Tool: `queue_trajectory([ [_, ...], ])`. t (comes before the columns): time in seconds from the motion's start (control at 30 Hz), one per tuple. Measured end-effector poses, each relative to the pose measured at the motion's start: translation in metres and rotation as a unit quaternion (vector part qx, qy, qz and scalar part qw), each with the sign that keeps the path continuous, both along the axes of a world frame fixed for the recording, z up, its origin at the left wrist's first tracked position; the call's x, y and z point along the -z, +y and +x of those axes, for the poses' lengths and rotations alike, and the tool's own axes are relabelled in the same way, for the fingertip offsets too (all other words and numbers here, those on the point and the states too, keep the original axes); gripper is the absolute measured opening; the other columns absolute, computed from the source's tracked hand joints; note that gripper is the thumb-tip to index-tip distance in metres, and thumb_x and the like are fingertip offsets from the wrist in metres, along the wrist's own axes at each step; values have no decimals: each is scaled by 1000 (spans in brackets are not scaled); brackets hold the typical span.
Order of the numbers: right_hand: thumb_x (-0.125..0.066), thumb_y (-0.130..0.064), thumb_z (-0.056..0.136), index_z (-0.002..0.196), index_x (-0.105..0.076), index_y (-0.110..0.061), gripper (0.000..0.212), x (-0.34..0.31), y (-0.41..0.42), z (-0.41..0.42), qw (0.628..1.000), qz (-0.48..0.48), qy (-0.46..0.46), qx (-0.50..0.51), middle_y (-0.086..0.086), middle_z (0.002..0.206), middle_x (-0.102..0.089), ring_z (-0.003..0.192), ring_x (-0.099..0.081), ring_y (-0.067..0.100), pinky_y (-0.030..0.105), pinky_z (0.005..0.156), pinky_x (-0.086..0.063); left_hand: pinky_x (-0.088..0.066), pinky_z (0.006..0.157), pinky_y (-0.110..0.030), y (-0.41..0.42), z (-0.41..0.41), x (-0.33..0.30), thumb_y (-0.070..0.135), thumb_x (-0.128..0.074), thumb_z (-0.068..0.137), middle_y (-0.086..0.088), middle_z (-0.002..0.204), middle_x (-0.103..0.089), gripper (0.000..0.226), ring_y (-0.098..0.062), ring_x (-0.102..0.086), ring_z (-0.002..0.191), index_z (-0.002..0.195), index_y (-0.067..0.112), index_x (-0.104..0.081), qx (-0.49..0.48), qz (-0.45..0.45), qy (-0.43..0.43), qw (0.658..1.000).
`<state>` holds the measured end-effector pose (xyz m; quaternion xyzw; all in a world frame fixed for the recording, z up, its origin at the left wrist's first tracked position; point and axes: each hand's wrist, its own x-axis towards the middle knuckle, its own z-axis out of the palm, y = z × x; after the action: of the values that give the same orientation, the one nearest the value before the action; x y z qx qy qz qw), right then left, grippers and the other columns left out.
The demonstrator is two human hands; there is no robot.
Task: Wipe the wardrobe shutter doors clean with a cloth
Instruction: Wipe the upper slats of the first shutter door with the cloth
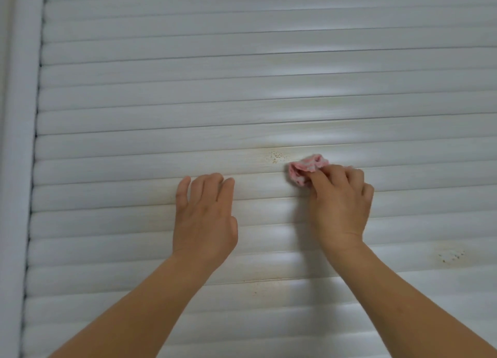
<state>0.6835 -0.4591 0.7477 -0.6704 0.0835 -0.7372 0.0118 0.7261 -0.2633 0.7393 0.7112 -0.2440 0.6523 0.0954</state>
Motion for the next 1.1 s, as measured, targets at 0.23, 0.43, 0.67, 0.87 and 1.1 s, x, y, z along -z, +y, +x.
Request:
queue_trajectory([
  [0.23, -39, -17, 73, 78, -73, -14, 34, -15, 64, 19, 988, -114, 15, -101, 7, 79, -64, 80, -37, 21, 23, 54, -34, -20, 101, -50, 1, 0, -1, 9, -50, 54, -9, 107, -57, 50, -26, -42, 106, 101, 12, -65, -2, 2, -10, 1000],
  [0.43, -44, -31, 89, 95, -71, -17, 30, -21, 28, 14, 984, -82, 79, -137, 0, 92, -59, 89, -37, 6, 22, 62, -27, -15, 101, -54, 1, -3, -6, 2, -69, 51, -11, 105, -58, 43, -27, -40, 106, 92, 13, -69, -24, -2, -19, 1000],
  [0.67, -54, -11, 91, 108, -64, -10, 20, -27, -21, -15, 986, 120, -5, -115, 11, 104, -60, 103, -49, 35, 31, 66, -31, -14, 101, -55, -1, -4, -5, -2, -74, 45, -10, 103, -59, 48, -26, -39, 105, 90, 13, -69, -28, -7, -8, 1000],
  [0.87, -69, -19, 81, 99, -74, -12, 20, -34, 13, 3, 989, 6, -2, -150, 14, 103, -64, 96, -51, 38, 30, 70, -33, -15, 101, -54, -2, -3, -3, -2, -73, 42, -9, 100, -58, 53, -26, -40, 103, 93, 11, -68, -27, -2, -13, 1000],
  [1.1, -74, -22, 66, 73, -71, -9, 15, -52, 82, 22, 983, -113, 61, -133, 11, 83, -63, 77, -58, 35, 25, 54, -32, -16, 101, -56, -1, -2, -1, 11, -38, 61, -9, 100, -58, 46, -27, -42, 102, 96, 12, -67, -28, -10, -9, 1000],
])
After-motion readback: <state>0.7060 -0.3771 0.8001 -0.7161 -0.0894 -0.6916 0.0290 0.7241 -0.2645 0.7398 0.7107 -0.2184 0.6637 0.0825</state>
